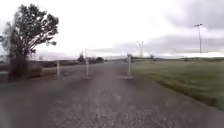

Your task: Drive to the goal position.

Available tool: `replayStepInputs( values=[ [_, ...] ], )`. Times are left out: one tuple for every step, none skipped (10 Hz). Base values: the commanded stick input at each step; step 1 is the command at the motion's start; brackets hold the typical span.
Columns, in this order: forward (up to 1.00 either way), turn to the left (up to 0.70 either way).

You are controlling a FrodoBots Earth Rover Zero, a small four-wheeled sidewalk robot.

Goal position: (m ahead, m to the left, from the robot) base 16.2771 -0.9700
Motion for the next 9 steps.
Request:
replayStepInputs(
  values=[
    [1.00,0.00],
    [1.00,0.00],
    [1.00,0.00],
    [1.00,0.00],
    [1.00,0.00],
    [1.00,0.00],
    [1.00,0.00],
    [1.00,0.00],
    [1.00,0.00]
  ],
)
